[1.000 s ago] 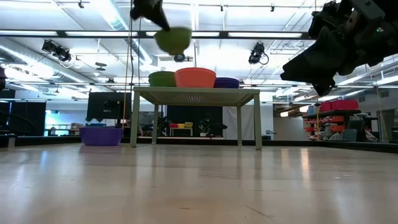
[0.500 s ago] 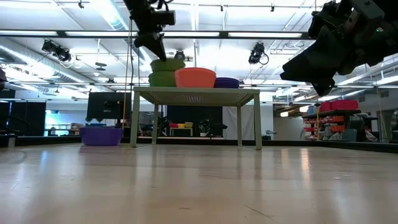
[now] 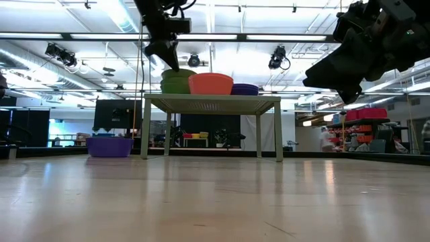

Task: Pick & Place Mini bowls
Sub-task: Stack the white patterned bowl on the white patterned bowl on the shelf, then stack the orange bowl on the orange bowls on the shelf

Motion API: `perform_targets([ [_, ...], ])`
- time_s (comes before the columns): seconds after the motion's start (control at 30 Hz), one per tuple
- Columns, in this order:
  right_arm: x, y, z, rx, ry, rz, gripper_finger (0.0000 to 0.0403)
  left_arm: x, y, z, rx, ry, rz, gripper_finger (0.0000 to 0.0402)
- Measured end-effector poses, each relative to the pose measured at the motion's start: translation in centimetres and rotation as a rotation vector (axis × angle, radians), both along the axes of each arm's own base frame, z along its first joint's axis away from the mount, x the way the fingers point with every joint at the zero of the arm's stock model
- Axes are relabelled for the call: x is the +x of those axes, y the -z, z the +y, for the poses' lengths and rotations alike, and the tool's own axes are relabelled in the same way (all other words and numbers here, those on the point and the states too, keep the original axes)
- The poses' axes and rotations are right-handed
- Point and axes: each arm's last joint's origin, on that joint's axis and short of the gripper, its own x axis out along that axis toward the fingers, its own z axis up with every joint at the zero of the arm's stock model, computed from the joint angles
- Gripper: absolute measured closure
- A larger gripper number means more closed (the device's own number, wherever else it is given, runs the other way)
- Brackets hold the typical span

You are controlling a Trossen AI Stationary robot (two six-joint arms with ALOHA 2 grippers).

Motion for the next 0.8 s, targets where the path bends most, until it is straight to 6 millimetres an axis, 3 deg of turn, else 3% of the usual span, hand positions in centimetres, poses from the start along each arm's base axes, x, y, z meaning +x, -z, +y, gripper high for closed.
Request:
perform_targets([
  [0.53,0.03,-0.05,0.06,0.009,-0.018,-0.004,0.0299,0.24,0.79,0.57,-0.043,-0.024,0.004,0.0387],
  [0.8,0.02,-0.02,0.05,0.008,-0.018,-0.001,0.0299,0.25,0.8,0.55,-0.05,-0.032,-0.005,0.0283],
])
